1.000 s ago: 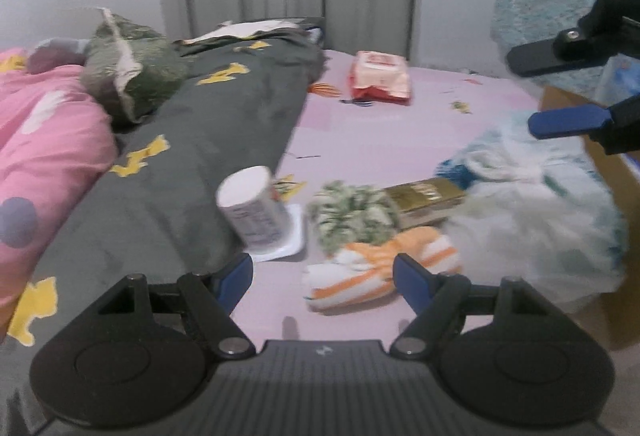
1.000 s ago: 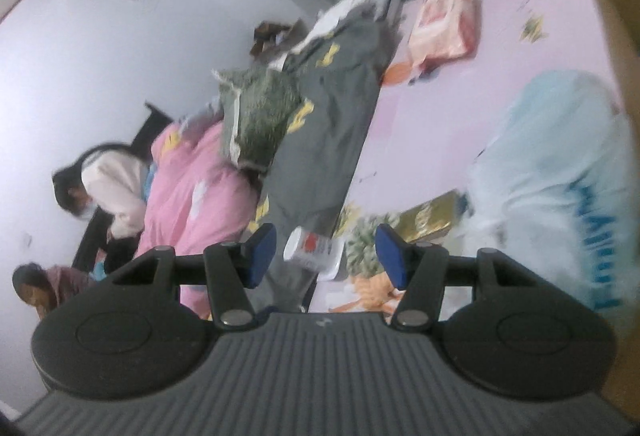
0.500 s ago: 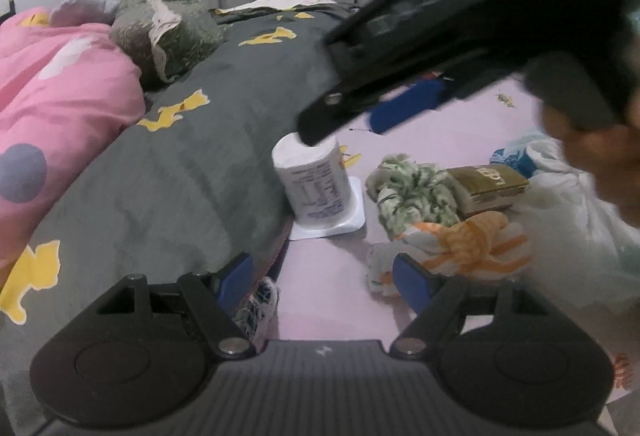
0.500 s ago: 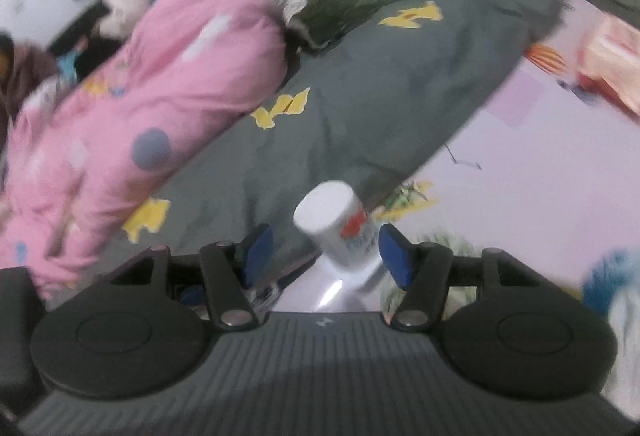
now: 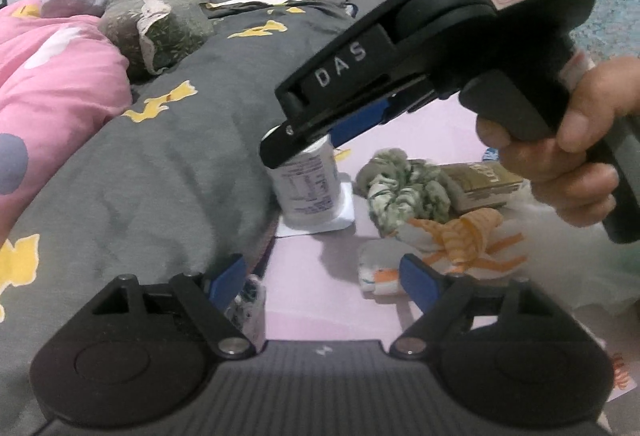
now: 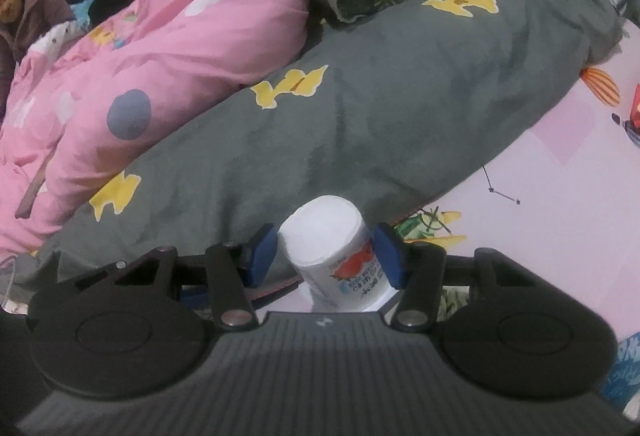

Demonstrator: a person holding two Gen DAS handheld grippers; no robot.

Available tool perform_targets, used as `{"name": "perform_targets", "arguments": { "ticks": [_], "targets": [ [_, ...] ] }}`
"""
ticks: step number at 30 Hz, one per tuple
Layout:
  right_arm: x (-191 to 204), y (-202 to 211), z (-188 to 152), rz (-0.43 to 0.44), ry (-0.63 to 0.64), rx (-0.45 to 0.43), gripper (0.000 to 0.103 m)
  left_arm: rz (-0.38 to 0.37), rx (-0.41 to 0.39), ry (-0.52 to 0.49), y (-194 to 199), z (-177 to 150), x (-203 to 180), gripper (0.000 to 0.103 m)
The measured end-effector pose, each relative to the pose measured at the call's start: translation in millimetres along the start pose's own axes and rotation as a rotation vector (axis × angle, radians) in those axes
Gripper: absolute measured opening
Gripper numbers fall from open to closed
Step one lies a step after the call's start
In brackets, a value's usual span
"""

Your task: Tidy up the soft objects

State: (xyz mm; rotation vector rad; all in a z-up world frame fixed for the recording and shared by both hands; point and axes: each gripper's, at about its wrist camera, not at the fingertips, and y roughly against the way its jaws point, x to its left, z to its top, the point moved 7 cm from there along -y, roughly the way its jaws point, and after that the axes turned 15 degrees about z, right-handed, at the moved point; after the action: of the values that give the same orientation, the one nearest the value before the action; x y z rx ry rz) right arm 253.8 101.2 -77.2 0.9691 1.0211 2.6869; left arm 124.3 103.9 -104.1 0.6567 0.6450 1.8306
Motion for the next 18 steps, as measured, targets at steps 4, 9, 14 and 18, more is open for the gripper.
{"name": "perform_targets", "arguments": {
  "ticks": [4, 9, 14, 18],
  "targets": [
    [-24, 21, 5, 0.206, -0.277, -0.099, 0.015, -0.011, -0.041, -0.018, 7, 2, -7, 0.085],
    [-55, 53, 6, 0.251, -0.435, -0.2, 0.018, -0.016, -0.061, -0.023, 9, 4, -13, 0.085],
    [-25, 42, 5, 0.191, -0.256, -0.097, 0.054, 0.005, -0.065, -0.037, 3, 2, -19, 0.083],
    [7, 11, 2, 0.116, -0.047, 0.028, 0.066, 0.011, -0.051, -0.04, -2, -3, -17, 0.083]
  ]
}}
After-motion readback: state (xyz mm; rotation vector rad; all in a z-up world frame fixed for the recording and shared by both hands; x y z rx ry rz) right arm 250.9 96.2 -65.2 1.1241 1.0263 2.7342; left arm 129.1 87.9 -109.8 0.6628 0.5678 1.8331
